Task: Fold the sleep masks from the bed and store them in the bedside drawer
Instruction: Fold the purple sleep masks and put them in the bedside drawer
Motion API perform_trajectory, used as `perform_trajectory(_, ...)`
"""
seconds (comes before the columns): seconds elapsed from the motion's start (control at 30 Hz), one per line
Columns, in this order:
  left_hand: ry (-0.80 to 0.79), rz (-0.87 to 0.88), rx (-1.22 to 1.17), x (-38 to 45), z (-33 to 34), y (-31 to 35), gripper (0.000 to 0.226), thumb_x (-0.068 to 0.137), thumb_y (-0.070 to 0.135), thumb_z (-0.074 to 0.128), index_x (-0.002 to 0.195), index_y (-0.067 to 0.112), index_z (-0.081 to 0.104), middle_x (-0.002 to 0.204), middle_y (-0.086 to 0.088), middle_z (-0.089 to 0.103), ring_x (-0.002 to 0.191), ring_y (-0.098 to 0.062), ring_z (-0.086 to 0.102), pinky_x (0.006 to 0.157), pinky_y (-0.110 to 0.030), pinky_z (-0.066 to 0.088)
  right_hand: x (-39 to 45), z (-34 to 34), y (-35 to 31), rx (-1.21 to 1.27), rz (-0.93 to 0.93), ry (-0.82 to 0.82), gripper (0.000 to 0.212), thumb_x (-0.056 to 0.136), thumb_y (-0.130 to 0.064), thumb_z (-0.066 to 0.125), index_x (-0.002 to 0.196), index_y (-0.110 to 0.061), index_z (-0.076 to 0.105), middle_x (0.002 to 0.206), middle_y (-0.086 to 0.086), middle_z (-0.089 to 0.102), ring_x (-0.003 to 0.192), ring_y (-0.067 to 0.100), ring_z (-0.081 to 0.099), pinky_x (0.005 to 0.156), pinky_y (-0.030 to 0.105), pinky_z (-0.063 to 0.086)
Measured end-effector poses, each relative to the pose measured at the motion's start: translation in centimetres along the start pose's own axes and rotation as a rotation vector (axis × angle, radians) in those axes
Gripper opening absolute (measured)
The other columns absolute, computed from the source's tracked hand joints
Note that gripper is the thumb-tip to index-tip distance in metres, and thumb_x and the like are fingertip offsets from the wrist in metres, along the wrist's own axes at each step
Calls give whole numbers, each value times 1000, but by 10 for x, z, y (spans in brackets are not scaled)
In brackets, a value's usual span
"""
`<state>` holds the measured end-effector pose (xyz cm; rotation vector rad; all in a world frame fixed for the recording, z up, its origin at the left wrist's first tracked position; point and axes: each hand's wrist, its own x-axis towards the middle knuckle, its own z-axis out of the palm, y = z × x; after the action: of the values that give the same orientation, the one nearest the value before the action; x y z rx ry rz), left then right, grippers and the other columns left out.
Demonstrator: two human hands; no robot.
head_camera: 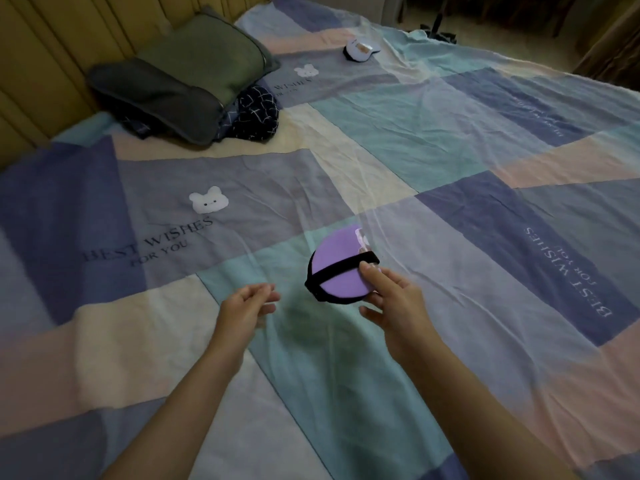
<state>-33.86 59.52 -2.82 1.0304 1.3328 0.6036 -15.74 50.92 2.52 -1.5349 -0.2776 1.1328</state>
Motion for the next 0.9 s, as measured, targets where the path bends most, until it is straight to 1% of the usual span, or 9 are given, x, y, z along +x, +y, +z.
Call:
perform_trajectory(0.13,135,37,-52,-24,-63,-5,14,95,23,50,95,20,64,94,2,70,82,-11,63,67,-24,42,-25,59,1,-59,-16,-175,8,86,-26,65,86,-18,66,68,-8,66,55,3,58,54,20,45)
perform_trajectory(0.23,209,89,-85,-52,-108,-12,17,96,20,47,95,20,64,91,2,69,78,-10,63,66,-24,41,-53,103,13,-112,-19,-326,8,87,-27,63,84,-20,64,64,-10,64,53,3,56,57,21,44)
perform_trajectory(0.37,352,93,-186,-106,-172,-50,20,96,12,46,87,18,63,75,5,70,63,-4,62,55,-17,43,-101,154,43,-201,-2,-508,12,89,-27,61,81,-18,61,49,-14,55,50,4,50,62,24,42)
perform_trajectory(0.47,499,51,-212,-149,-222,-90,20,95,10,48,83,18,63,61,14,70,56,2,60,53,-19,38,-140,189,76,-269,8,-640,11,88,-28,62,86,-18,63,62,-8,60,57,7,52,61,23,42)
perform_trajectory(0.53,584,17,-214,-183,-253,-114,19,95,13,48,86,18,64,67,13,71,63,-3,61,58,-21,38,-169,214,101,-313,34,-704,12,87,-28,63,86,-17,63,68,-2,58,59,9,52,60,22,42)
perform_trajectory(0.63,671,-53,-210,-238,-295,-150,20,97,23,47,99,16,66,92,5,69,84,-11,63,77,-31,46,-216,249,143,-373,86,-799,11,87,-27,64,79,-20,63,66,-4,58,58,8,51,59,22,42)
perform_trajectory(0.7,722,-105,-226,-272,-321,-176,20,97,27,46,101,21,65,97,5,69,91,-13,63,84,-35,45,-247,270,172,-410,119,-866,11,87,-25,64,78,-20,63,71,-3,61,61,9,53,58,21,43)
perform_trajectory(0.8,811,-140,-286,-320,-357,-221,19,97,27,46,98,23,64,96,4,69,91,-14,63,83,-35,44,-291,296,216,-468,165,-959,10,87,-24,64,80,-17,65,73,-1,64,61,9,56,55,19,43)
perform_trajectory(0.9,882,-165,-326,-368,-388,-266,20,97,25,46,102,19,64,97,3,69,92,-15,63,79,-33,42,-332,318,259,-528,214,-1022,12,88,-25,63,83,-15,65,69,-6,65,58,5,59,55,21,42)
